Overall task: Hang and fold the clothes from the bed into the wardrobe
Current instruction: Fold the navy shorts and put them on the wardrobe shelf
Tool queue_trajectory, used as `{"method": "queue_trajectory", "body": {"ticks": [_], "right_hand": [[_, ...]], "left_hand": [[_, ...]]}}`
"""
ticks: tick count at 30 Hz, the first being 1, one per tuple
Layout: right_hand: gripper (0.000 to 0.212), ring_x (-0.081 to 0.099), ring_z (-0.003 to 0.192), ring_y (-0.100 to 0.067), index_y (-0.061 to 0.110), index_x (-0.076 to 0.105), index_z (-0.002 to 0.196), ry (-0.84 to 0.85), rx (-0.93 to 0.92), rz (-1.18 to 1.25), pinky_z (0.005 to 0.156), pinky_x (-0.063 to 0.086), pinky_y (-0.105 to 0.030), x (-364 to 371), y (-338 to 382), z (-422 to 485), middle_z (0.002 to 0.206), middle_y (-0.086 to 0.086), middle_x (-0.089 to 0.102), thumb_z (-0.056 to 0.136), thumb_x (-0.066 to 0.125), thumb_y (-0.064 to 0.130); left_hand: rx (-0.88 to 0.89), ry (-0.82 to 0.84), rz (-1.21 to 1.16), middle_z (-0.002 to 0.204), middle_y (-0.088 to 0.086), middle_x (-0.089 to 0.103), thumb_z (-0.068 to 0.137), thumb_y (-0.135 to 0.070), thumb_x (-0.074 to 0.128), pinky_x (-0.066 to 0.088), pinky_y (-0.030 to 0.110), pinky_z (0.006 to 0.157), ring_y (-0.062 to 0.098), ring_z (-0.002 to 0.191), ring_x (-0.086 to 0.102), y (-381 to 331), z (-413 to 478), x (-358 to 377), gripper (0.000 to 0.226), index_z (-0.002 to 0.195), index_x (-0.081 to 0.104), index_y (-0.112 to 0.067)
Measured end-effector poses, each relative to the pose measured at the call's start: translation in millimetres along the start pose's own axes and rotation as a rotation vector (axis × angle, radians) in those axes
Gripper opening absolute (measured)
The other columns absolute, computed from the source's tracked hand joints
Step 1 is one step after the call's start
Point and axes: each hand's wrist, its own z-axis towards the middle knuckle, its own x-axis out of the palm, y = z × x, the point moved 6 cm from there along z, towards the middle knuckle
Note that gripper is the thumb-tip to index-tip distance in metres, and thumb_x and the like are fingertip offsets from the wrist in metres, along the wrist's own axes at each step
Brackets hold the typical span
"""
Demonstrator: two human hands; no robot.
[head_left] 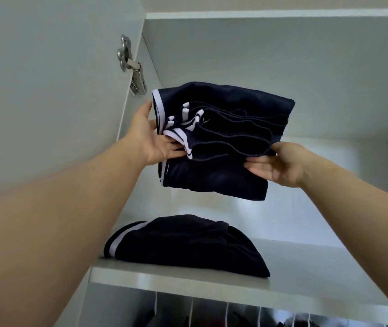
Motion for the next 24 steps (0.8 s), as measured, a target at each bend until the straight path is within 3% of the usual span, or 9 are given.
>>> {"method": "queue_trajectory", "body": {"ticks": [2, 4, 7, 11, 13, 15, 17, 20, 24], "right_hand": [[0.027, 0.070, 0.059, -0.030, 0.005, 0.059, 0.097, 0.061, 0.046, 0.222, 0.044, 0.056, -0.034, 6, -10, 2, 0.069, -0.018, 0.071, 0.101, 0.034, 0.016], [0.028, 0.070, 0.064, -0.035, 0.001, 0.059, 0.099, 0.094, 0.065, 0.410, 0.048, 0.057, -0.041, 7, -17, 7, 0.078, -0.021, 0.071, 0.100, 0.033, 0.011], [0.034, 0.067, 0.086, -0.039, -0.001, 0.055, 0.116, 0.121, 0.036, 0.586, 0.058, 0.058, -0.049, 8, -23, 14, 0.104, -0.023, 0.067, 0.099, 0.029, 0.009], [0.036, 0.067, 0.081, -0.030, 0.009, 0.058, 0.101, 0.143, -0.108, 0.757, 0.067, 0.056, -0.043, 9, -18, 22, 0.090, -0.011, 0.070, 0.093, 0.027, 0.026], [0.044, 0.069, 0.074, -0.027, 0.013, 0.064, 0.098, 0.122, -0.123, 0.708, 0.069, 0.057, -0.038, 9, -19, 25, 0.086, -0.007, 0.072, 0.091, 0.037, 0.048], [0.048, 0.071, 0.072, -0.026, 0.018, 0.066, 0.105, 0.109, -0.063, 0.579, 0.067, 0.058, -0.037, 12, -33, 29, 0.089, -0.007, 0.073, 0.085, 0.049, 0.058], [0.035, 0.069, 0.059, -0.021, 0.018, 0.064, 0.100, 0.077, 0.052, 0.355, 0.053, 0.056, -0.029, 12, -65, 31, 0.074, -0.005, 0.072, 0.083, 0.059, 0.048], [0.014, 0.061, 0.053, -0.021, 0.014, 0.059, 0.084, 0.052, 0.343, -0.126, 0.038, 0.049, -0.022, 5, -126, 26, 0.064, -0.006, 0.064, 0.082, 0.064, 0.027], [0.015, 0.056, 0.059, -0.021, 0.008, 0.054, 0.070, 0.061, 0.483, -0.310, 0.041, 0.053, -0.026, 0, -148, 28, 0.060, -0.008, 0.055, 0.084, 0.059, 0.010]], "left_hand": [[-0.037, 0.028, -0.056, 0.072, 0.015, 0.067, 0.090, -0.054, 0.043, 0.051, 0.054, 0.073, 0.034, 0.074, 0.069, 5, 1, -3, 0.060, 0.087, 0.069, 0.000], [-0.047, -0.009, -0.034, 0.078, 0.016, 0.067, 0.090, -0.056, 0.042, 0.053, 0.050, 0.070, 0.032, 0.070, 0.068, 10, 4, -8, 0.058, 0.099, 0.065, -0.004], [-0.046, -0.028, 0.035, 0.081, 0.012, 0.062, 0.091, -0.027, 0.044, 0.054, 0.036, 0.054, 0.026, 0.055, 0.064, 16, 4, -6, 0.029, 0.086, 0.060, -0.004], [0.094, -0.048, 0.061, 0.061, 0.012, 0.055, 0.086, -0.001, 0.029, 0.050, 0.025, 0.044, 0.023, 0.039, 0.055, 10, 8, -1, 0.031, 0.065, 0.052, -0.002], [0.184, -0.045, 0.086, 0.051, 0.009, 0.055, 0.085, 0.007, 0.026, 0.050, 0.024, 0.043, 0.020, 0.039, 0.055, 7, 9, -6, 0.034, 0.062, 0.046, -0.008], [0.160, -0.081, 0.162, 0.060, 0.008, 0.062, 0.085, 0.011, 0.028, 0.054, 0.028, 0.047, 0.020, 0.051, 0.061, 18, 11, -25, 0.031, 0.076, 0.048, -0.009], [-0.067, -0.176, 0.287, 0.066, 0.011, 0.063, 0.091, 0.006, 0.031, 0.054, 0.030, 0.046, 0.021, 0.056, 0.061, 51, 10, -59, 0.026, 0.083, 0.052, -0.008], [-0.437, -0.291, 0.466, 0.041, 0.012, 0.056, 0.095, 0.000, 0.029, 0.044, 0.026, 0.028, 0.021, 0.033, 0.054, 109, -11, -107, 0.033, 0.069, 0.048, 0.000], [-0.435, -0.339, 0.479, 0.046, 0.012, 0.054, 0.094, -0.012, 0.039, 0.053, 0.036, 0.041, 0.022, 0.031, 0.053, 123, -15, -122, 0.028, 0.070, 0.050, -0.004]]}}
